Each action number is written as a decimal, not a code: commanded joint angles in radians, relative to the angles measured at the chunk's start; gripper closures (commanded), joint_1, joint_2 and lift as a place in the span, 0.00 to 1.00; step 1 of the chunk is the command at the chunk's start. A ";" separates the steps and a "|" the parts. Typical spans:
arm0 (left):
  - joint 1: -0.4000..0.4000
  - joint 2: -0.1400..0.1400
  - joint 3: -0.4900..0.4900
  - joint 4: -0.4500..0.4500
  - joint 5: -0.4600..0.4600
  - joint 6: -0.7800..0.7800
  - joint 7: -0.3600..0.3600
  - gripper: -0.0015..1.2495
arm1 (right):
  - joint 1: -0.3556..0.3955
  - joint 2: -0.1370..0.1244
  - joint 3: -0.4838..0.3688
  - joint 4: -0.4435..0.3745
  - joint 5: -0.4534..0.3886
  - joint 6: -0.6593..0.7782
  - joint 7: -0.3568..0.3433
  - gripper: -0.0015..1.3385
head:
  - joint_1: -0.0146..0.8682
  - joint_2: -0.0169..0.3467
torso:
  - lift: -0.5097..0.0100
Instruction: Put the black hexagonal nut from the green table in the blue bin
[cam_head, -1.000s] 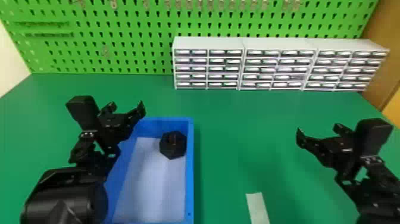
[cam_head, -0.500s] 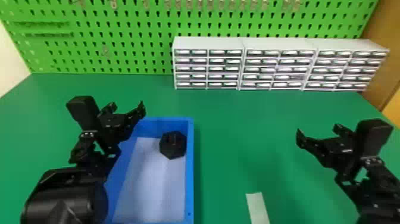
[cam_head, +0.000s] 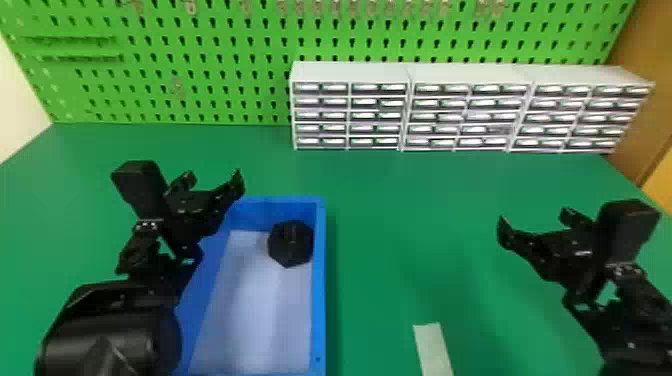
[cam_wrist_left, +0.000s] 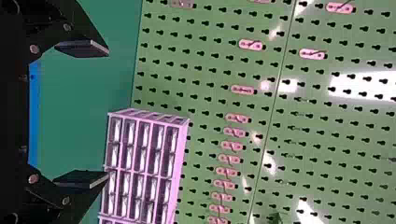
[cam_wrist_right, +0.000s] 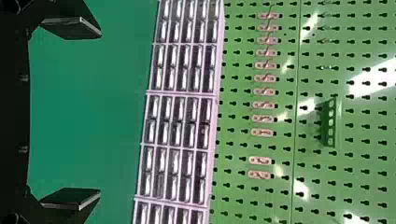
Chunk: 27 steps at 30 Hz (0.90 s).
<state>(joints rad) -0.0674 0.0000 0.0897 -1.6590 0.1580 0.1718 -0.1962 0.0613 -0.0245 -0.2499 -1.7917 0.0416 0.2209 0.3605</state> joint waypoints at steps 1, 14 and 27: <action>0.000 -0.003 -0.001 -0.001 0.000 0.000 0.000 0.26 | -0.002 0.000 0.001 0.000 0.000 0.000 0.000 0.08 | 0.79 0.19 | 0.79; 0.000 -0.003 0.001 0.001 -0.005 0.000 0.001 0.26 | -0.005 -0.003 0.004 0.005 -0.002 0.000 0.000 0.08 | 0.79 0.19 | 0.79; 0.000 -0.003 -0.002 0.004 -0.003 0.000 0.000 0.26 | -0.008 -0.009 0.009 0.008 -0.009 0.000 0.000 0.08 | 0.79 0.19 | 0.79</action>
<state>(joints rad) -0.0675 0.0000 0.0876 -1.6568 0.1538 0.1718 -0.1958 0.0541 -0.0327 -0.2415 -1.7840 0.0327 0.2209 0.3605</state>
